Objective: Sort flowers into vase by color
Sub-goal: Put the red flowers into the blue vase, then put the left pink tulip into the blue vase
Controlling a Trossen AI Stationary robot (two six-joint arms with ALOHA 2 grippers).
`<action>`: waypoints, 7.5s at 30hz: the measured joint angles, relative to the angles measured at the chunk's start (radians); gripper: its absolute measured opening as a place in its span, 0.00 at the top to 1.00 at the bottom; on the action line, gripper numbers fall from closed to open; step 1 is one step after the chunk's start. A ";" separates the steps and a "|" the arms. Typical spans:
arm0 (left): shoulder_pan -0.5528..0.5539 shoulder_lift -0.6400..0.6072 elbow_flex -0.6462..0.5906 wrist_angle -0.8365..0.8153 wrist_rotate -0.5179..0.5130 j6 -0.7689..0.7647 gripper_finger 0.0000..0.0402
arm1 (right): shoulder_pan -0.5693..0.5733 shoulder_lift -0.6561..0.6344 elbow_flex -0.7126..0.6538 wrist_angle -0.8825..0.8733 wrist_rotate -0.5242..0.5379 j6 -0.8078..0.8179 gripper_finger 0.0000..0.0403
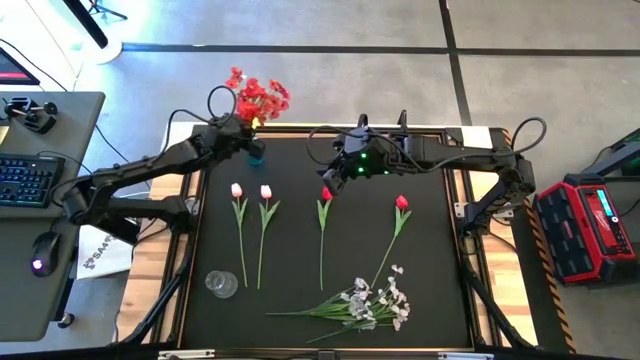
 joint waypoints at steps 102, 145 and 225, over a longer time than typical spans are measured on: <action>-0.232 0.088 -0.239 -0.459 0.278 -0.880 0.35 | 0.027 0.000 -0.001 -0.370 0.157 0.134 0.53; -0.311 -0.561 -0.149 -0.403 0.220 -0.763 0.98 | 0.090 0.000 -0.001 -0.427 0.222 0.158 0.53; -0.034 -0.423 -0.178 0.574 0.001 0.178 0.96 | -0.040 0.000 -0.001 -0.067 -0.080 0.070 0.53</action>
